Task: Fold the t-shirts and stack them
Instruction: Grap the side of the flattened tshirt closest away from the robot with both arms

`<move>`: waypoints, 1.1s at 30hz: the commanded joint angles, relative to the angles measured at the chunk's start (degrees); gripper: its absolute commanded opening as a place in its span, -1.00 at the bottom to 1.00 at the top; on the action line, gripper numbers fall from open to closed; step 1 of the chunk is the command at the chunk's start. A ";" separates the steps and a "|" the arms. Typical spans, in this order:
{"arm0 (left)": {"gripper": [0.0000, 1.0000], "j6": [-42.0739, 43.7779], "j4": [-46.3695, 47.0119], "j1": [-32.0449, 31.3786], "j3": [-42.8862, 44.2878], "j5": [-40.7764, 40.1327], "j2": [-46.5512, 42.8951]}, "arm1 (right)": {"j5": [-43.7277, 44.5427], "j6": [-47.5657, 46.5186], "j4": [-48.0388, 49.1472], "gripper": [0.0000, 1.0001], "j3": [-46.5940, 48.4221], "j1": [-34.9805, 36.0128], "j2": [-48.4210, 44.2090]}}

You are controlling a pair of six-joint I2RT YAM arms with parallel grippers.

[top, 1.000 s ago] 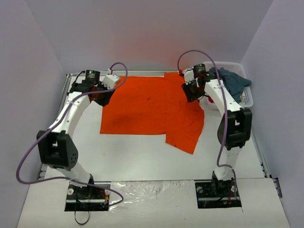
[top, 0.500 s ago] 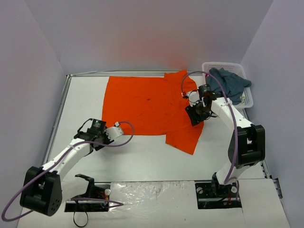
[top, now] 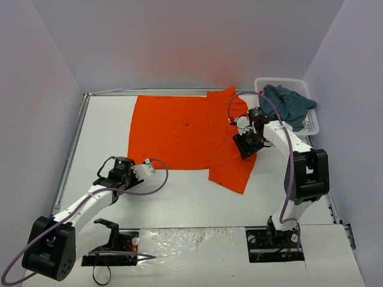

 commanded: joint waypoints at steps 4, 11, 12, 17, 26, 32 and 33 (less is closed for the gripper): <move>-0.04 1.73 13.79 -0.23 -2.75 -4.56 -0.53 | 1.25 0.04 -0.66 -0.14 -0.03 -0.49 -0.11; -0.04 2.52 19.17 -0.32 -3.20 -3.51 6.05 | 1.95 0.39 -0.40 -0.13 -0.11 -0.57 0.33; -0.04 2.86 19.61 -0.32 -3.20 -3.33 6.93 | 2.04 0.39 -0.40 -0.12 -0.11 -0.49 0.33; -0.05 3.48 22.07 -0.50 -2.14 -2.80 13.52 | 2.66 0.48 -0.31 -0.11 -0.20 -0.66 0.16; -0.16 3.48 25.15 -0.58 -0.30 -2.72 20.03 | 3.45 0.48 -0.05 -0.10 -0.38 -0.75 1.03; -0.95 4.88 15.49 -0.50 0.85 3.25 16.79 | 3.80 0.39 -0.22 -0.10 -0.55 -0.84 0.69; -0.95 4.98 14.87 -0.41 0.76 3.78 15.05 | 3.80 0.39 -0.22 -0.10 -0.64 -0.84 0.51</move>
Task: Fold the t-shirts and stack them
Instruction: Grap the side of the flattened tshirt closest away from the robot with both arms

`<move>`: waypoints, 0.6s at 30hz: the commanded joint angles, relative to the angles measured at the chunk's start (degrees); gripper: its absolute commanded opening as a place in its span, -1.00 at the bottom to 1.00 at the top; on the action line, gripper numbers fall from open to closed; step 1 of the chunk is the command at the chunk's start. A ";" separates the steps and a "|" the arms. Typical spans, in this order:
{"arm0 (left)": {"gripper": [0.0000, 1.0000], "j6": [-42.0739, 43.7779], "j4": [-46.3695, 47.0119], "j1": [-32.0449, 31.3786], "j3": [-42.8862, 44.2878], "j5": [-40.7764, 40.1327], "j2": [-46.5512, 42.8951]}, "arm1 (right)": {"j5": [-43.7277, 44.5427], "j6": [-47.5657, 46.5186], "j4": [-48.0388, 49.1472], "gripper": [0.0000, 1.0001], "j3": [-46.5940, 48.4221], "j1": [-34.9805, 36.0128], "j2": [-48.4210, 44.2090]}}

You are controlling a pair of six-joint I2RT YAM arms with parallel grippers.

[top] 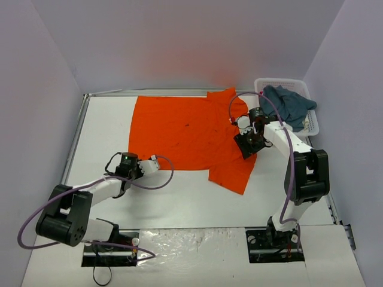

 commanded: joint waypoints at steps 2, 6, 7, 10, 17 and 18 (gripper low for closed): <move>-0.95 -0.42 -11.83 -0.10 1.61 5.58 -5.21 | 1.07 0.34 -1.38 -0.10 -0.71 -0.51 -0.13; -0.95 -1.74 -19.33 -0.01 6.09 8.31 -5.93 | 0.46 -1.23 -2.25 -0.08 -1.50 -0.42 -1.70; -0.95 -2.00 -19.68 -0.01 7.32 7.87 -5.75 | 0.10 -1.76 -2.69 -0.08 -1.59 -0.34 -2.67; -0.95 -2.53 -18.99 0.07 8.56 4.11 -4.26 | -3.15 -5.79 -5.94 -0.08 -2.37 0.01 -4.77; -0.95 -6.48 -17.75 1.74 13.65 -2.50 4.61 | 2.73 -13.10 -10.25 -0.10 -9.40 7.83 -11.46; -0.95 -7.10 -18.36 2.09 14.96 -2.07 5.14 | 3.17 -13.45 -12.00 -0.10 -10.02 8.97 -11.73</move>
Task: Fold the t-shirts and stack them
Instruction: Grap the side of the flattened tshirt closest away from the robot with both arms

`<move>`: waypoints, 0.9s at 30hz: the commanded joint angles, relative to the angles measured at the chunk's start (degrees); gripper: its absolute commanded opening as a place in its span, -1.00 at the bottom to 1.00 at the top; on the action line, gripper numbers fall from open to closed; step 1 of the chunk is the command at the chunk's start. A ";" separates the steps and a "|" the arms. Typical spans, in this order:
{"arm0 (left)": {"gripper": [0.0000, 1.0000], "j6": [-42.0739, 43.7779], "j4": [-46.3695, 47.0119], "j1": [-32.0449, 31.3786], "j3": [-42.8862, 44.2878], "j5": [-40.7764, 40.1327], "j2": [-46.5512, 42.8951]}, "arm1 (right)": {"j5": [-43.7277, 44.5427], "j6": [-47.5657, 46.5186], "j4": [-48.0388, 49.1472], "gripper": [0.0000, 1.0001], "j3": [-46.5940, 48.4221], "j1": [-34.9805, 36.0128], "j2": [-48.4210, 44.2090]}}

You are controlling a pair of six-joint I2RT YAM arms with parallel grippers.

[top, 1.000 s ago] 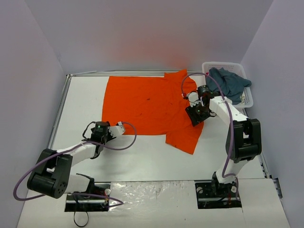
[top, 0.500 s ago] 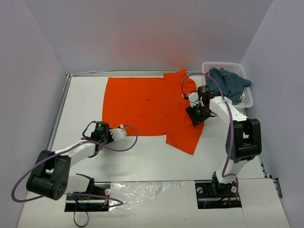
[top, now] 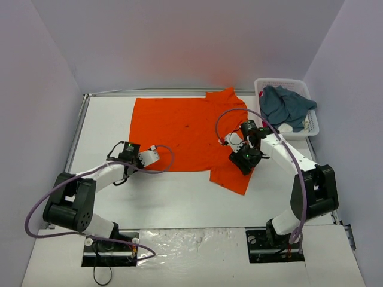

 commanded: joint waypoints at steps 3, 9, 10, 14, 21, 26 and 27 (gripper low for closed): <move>-0.95 -5.74 -4.65 2.36 5.91 -1.01 2.92 | 3.04 -5.46 -10.11 -0.11 -3.30 7.11 -2.97; -0.95 -9.69 -7.46 2.72 9.25 -0.04 5.38 | 5.77 -6.78 -12.59 -0.10 -8.13 15.47 -2.71; -0.95 -10.39 -7.64 2.72 9.52 0.14 5.56 | 6.21 -7.30 -12.59 -0.10 -9.27 16.00 -2.35; -0.95 -12.95 -8.08 2.72 10.31 0.58 6.61 | 7.00 -9.06 -11.72 -0.08 -10.51 16.09 -0.34; -0.95 -14.44 -9.05 2.63 11.72 0.57 7.41 | 5.69 -9.77 -8.29 -0.06 -10.69 16.18 2.74; -0.95 -14.27 -9.66 2.54 11.81 0.58 7.06 | 5.68 -8.10 -4.86 -0.05 -9.72 17.05 7.13; -0.95 -14.01 -9.84 2.54 11.81 0.58 6.71 | 5.77 -7.75 -4.34 -0.05 -9.72 17.32 7.84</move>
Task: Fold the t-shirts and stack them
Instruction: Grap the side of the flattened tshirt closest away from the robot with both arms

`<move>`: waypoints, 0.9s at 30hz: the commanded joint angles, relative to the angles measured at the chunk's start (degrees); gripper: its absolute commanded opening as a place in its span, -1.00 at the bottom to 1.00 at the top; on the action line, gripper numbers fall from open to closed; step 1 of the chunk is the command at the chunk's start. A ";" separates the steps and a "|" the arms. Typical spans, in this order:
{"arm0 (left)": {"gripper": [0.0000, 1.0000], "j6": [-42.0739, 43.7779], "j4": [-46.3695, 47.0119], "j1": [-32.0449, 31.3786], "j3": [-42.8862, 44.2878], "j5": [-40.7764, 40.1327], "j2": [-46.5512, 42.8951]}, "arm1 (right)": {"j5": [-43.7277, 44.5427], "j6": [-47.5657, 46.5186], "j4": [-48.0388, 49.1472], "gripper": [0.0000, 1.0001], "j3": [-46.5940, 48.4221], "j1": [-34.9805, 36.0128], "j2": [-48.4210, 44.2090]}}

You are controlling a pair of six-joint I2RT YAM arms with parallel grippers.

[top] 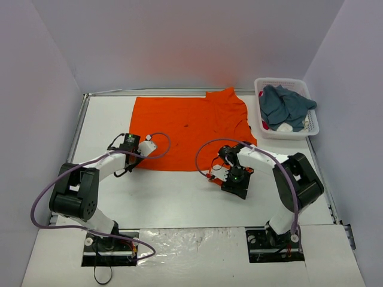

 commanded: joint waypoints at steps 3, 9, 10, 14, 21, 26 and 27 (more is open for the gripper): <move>-0.95 -0.67 -1.80 0.14 1.97 0.23 -1.56 | 0.46 1.76 1.01 -0.05 1.04 1.76 4.25; -0.95 -1.11 -1.88 -0.39 1.53 0.75 -2.17 | 1.33 4.58 2.50 -0.04 2.36 4.13 5.83; -0.95 -1.02 -1.80 -0.39 1.44 0.76 -2.26 | 2.03 4.93 2.76 -0.08 2.18 4.66 5.92; -0.95 -1.29 -1.01 -0.39 0.65 0.93 -3.05 | 3.71 7.30 3.91 -0.73 1.39 5.45 7.50; -0.95 -0.41 -1.35 -0.48 -0.23 0.84 -4.81 | 4.16 7.31 0.15 -1.00 2.35 5.63 4.61; -0.95 0.99 -5.39 -0.48 -0.75 2.24 -9.63 | 0.20 6.34 -9.16 -1.00 5.86 5.45 -0.49; -0.95 1.35 -6.09 -0.48 -0.93 3.29 -10.52 | -0.85 5.82 -10.40 -1.00 6.13 5.37 -2.41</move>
